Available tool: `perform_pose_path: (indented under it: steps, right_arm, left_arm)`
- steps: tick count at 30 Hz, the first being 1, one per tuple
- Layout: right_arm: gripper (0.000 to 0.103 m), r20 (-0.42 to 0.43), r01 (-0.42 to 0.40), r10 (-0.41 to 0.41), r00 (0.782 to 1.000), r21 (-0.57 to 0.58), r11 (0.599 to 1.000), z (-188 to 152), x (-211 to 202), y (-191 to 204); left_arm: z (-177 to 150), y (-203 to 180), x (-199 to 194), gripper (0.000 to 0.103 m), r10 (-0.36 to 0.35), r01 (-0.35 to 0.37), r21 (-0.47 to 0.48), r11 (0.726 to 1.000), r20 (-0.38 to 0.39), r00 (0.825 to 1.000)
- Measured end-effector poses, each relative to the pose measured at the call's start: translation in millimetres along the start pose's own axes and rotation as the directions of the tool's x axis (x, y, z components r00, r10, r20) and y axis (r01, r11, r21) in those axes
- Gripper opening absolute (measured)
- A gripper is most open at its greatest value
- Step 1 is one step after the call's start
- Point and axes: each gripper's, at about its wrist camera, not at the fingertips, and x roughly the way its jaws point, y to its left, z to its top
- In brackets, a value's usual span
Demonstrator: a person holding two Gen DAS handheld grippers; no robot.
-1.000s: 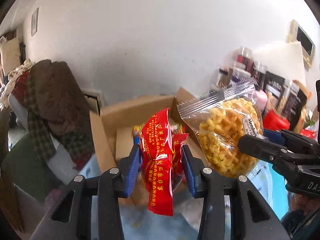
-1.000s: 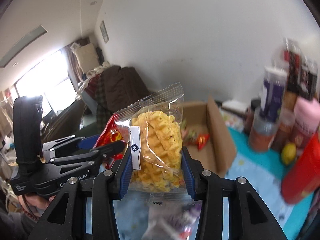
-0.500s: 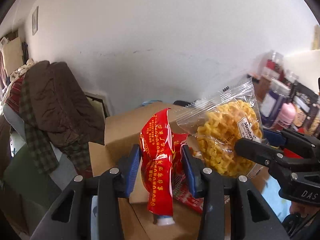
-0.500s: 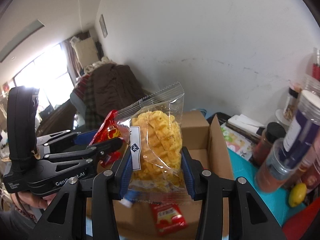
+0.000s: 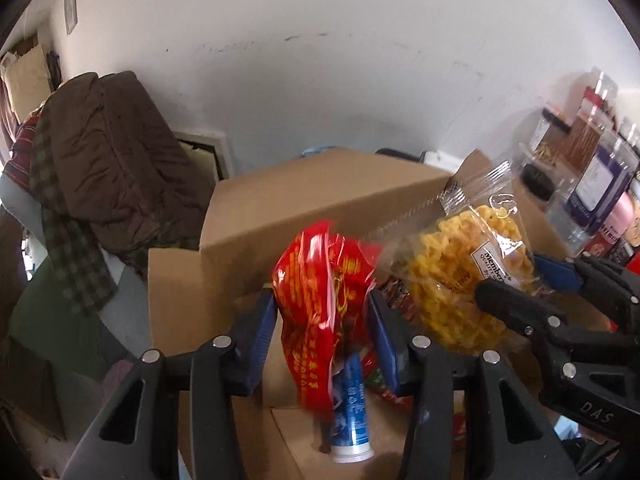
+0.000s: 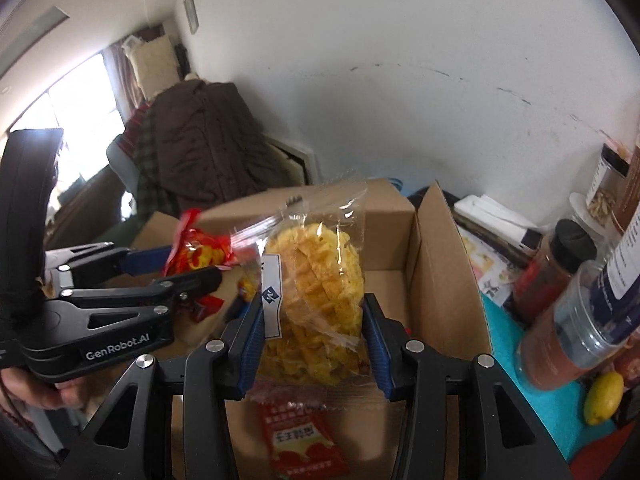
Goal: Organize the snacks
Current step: 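Open both grippers to drop the red bag and waffle packet into the box, withdraw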
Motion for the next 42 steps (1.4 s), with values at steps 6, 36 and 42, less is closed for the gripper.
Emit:
perform_pose_path:
  steps: [6,36,42]
  right_arm:
    - [0.057,-0.017,0.032,-0.032,0.999,-0.010,0.999,-4,4,-2]
    - [0.065,0.185,0.132,-0.121,0.975,-0.048,0.990,-13,-174,52]
    - [0.065,0.221,0.148,-0.134,0.966,-0.046,0.988,-34,-217,69]
  left_arm:
    - [-4,-2,5,0.071,0.033,-0.033,-0.005,0.999,-0.020,0.999]
    - [-39,-27,-190,0.074,-0.005,0.000,0.017,1.000,0.269,0.963]
    - [-62,-34,-229,0.074,-0.038,0.027,0.039,0.999,0.300,0.953]
